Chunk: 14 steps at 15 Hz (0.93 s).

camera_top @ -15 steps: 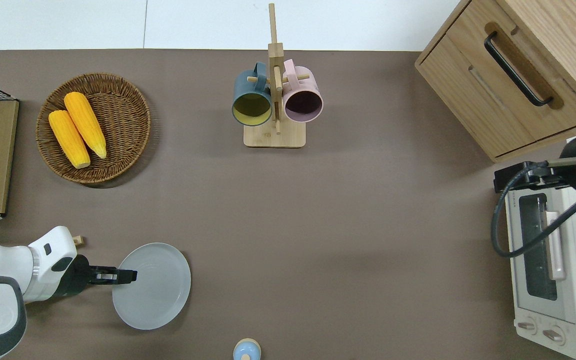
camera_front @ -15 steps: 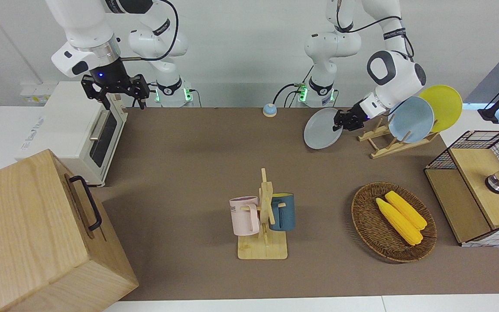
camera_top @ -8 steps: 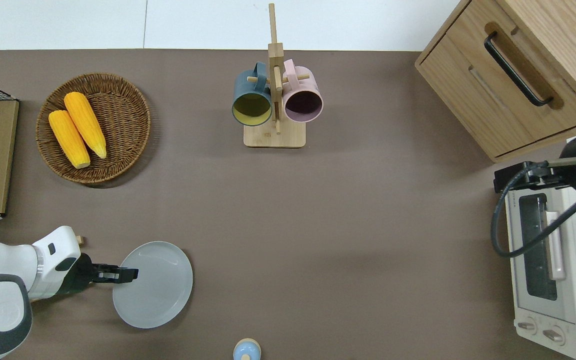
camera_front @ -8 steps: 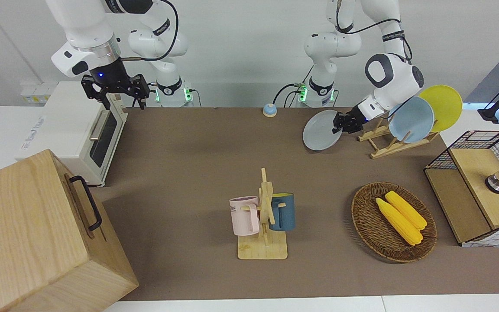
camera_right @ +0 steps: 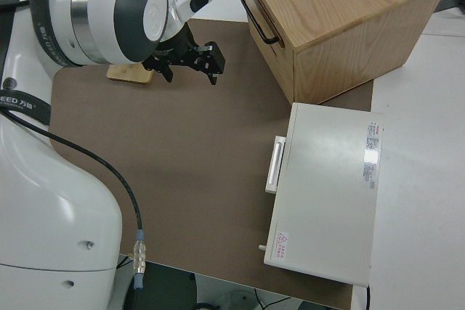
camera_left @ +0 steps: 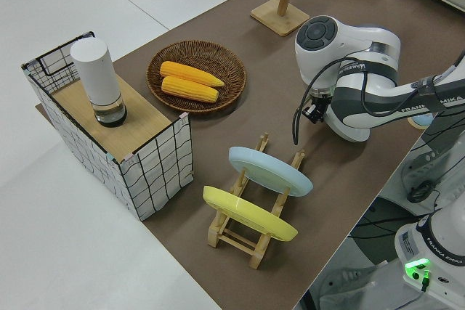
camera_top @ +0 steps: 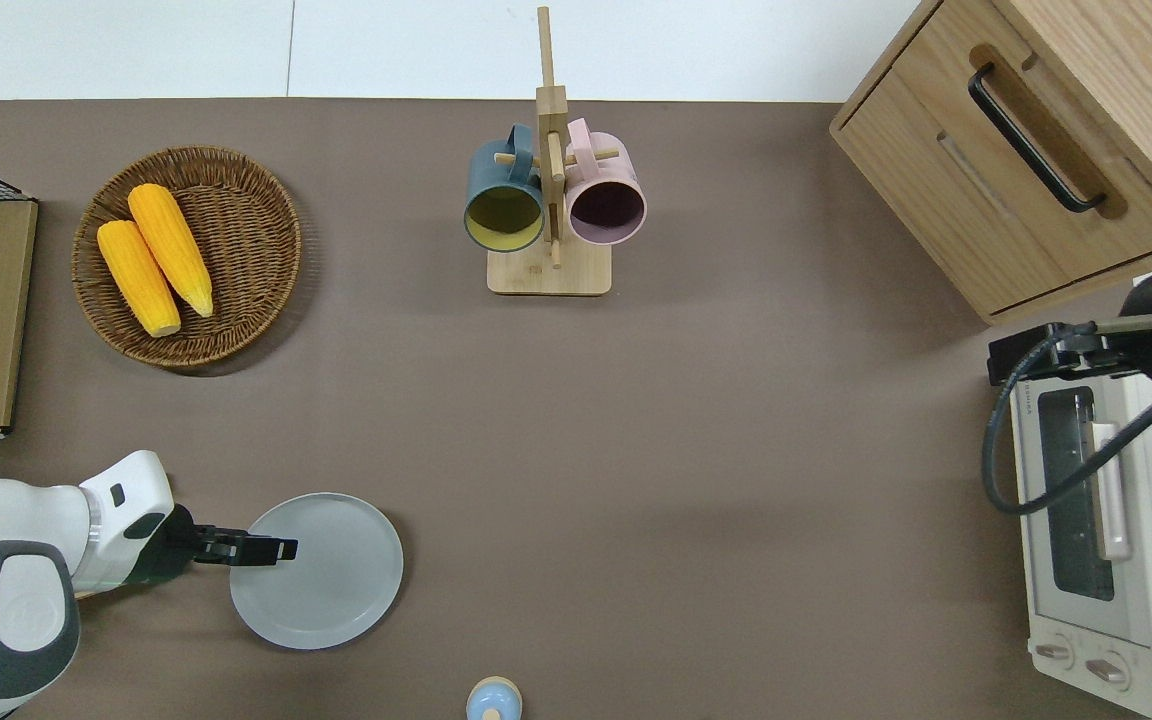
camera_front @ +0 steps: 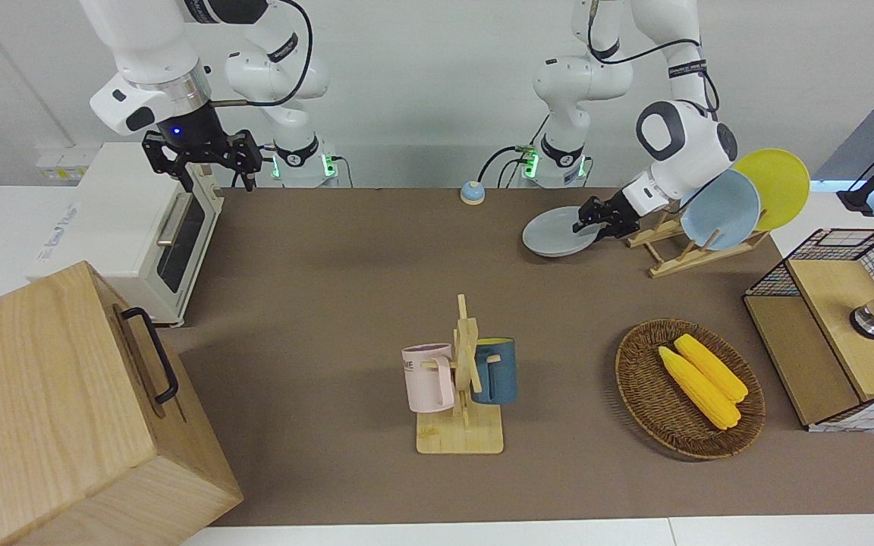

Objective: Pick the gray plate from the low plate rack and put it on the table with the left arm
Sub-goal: 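Open the left gripper and release the plate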

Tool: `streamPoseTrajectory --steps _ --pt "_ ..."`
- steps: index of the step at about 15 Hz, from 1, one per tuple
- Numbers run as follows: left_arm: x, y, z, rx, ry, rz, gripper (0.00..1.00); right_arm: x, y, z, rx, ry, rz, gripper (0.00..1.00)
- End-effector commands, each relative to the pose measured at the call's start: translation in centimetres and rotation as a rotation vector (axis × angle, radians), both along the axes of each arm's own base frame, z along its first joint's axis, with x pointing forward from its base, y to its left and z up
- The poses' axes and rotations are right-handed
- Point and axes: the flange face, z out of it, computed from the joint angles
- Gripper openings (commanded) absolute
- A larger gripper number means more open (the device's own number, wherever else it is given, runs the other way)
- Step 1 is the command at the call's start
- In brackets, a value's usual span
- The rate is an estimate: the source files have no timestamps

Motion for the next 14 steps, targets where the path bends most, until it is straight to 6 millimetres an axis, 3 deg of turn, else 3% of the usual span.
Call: streamPoseTrajectory --steps 1,7,12,14 --pt "0.8 -0.1 0.7 0.004 -0.039 -0.008 1.00 0.0 0.1 0.3 0.003 -0.004 -0.002 0.983" --pt "1.8 0.1 2.9 0.024 -0.080 -0.013 1.00 0.0 0.1 0.3 0.003 -0.005 -0.002 0.983" --pt "3.2 0.4 7.8 0.099 -0.132 0.006 1.00 0.0 0.1 0.3 0.003 -0.005 -0.002 0.983" --pt "4.3 0.3 10.8 0.150 -0.128 0.009 1.00 0.0 0.1 0.3 0.003 -0.005 -0.002 0.983"
